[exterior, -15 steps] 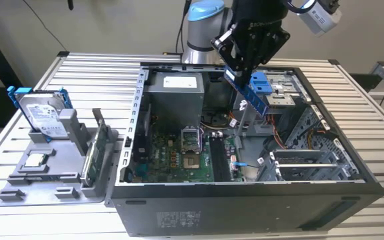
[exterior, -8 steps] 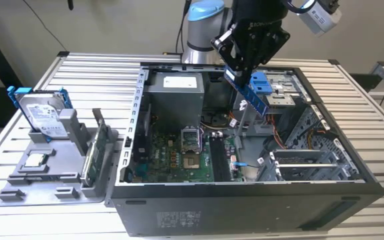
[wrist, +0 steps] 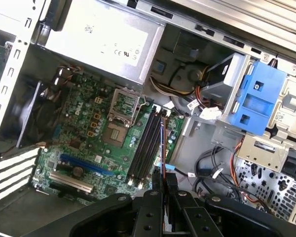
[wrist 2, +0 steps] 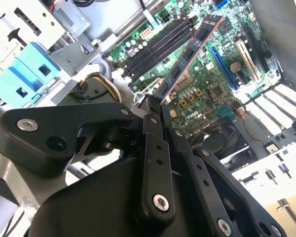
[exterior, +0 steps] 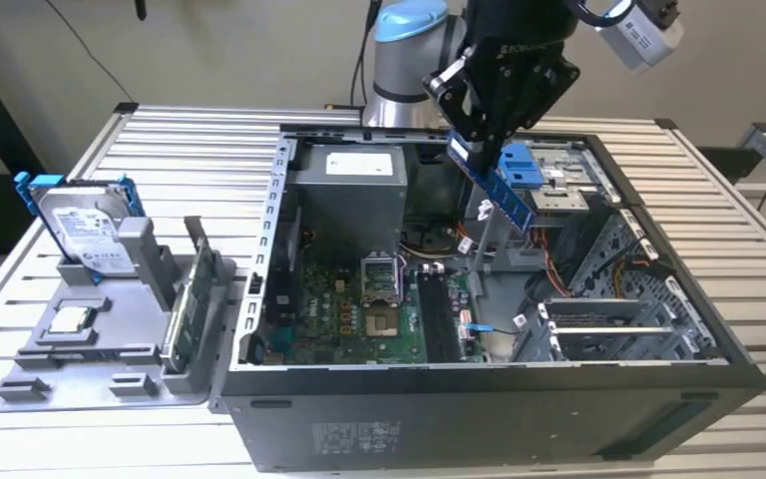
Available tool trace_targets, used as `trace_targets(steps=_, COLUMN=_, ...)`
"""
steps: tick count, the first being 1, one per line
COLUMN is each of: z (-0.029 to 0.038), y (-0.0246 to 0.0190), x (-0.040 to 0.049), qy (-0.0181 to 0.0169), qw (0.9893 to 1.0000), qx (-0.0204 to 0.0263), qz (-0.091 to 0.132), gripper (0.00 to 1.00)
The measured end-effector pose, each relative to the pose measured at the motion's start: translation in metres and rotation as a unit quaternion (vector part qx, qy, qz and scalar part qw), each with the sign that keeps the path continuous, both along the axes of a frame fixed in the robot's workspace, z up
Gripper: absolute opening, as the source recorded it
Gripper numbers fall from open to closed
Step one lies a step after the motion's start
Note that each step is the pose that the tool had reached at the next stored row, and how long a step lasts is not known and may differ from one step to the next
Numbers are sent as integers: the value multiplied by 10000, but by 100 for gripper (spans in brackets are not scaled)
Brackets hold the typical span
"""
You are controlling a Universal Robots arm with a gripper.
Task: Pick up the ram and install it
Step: 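Pick up the ram and move it above insertion slot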
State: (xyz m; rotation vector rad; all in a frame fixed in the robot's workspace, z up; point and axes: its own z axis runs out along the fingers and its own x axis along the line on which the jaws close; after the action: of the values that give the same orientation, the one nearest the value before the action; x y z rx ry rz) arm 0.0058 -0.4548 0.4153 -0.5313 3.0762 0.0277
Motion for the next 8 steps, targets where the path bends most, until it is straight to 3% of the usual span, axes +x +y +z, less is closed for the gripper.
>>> trace_targets(steps=8, z=-5, y=0, x=9, qy=14, qw=9997, qx=8, qz=-229, gripper=14)
